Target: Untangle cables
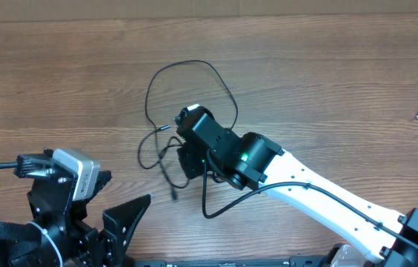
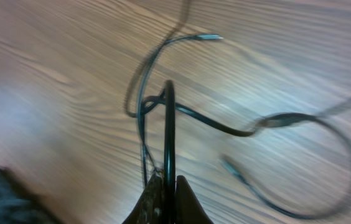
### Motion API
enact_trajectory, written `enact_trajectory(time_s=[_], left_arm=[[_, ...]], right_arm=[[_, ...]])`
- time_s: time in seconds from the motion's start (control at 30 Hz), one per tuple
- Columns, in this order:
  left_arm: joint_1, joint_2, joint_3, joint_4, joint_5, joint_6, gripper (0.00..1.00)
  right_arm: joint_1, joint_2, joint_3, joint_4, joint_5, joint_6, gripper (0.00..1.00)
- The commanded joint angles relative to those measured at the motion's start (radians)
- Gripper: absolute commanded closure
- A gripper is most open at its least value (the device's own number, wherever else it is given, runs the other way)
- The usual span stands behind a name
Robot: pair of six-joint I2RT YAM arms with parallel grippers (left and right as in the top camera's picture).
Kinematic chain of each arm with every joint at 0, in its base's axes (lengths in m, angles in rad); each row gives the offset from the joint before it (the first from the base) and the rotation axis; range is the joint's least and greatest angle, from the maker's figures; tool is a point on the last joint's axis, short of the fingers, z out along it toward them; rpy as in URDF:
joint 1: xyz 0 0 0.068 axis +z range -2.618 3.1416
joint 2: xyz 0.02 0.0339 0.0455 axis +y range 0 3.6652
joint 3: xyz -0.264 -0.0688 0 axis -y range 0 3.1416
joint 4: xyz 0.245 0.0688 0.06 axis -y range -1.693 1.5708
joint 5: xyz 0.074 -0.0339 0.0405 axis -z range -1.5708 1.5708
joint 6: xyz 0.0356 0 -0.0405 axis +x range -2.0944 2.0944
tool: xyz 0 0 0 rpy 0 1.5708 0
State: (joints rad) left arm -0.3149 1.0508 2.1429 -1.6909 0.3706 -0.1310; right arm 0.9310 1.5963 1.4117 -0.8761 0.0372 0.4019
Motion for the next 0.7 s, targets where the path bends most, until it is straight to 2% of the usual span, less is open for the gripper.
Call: enact_trajectory(time_s=[0.0, 0.13, 0.47, 0.6, 0.67], left_arm=[[-0.006, -0.006, 0.012, 0.002, -0.007, 0.005, 0.28], [-0.006, -0.006, 0.012, 0.002, -0.012, 0.005, 0.28], [-0.006, -0.006, 0.004, 0.002, -0.16, 0.004, 0.25], [-0.006, -0.006, -0.035, 0.008, -0.261, -0.002, 0.23], [-0.006, -0.005, -0.069, 0.021, -0.266, -0.011, 0.23]], right_arm=[[0.003, -0.005, 0.094, -0.048, 0.199, -0.071, 0.96], [0.003, -0.006, 0.18, -0.077, 0.349, -0.083, 0.96], [0.003, -0.051, 0.311, -0.045, 0.356, -0.088, 0.96], [0.003, -0.09, 0.341, -0.046, 0.402, -0.053, 0.96], [0.003, -0.111, 0.352, -0.041, 0.423, -0.055, 0.96]])
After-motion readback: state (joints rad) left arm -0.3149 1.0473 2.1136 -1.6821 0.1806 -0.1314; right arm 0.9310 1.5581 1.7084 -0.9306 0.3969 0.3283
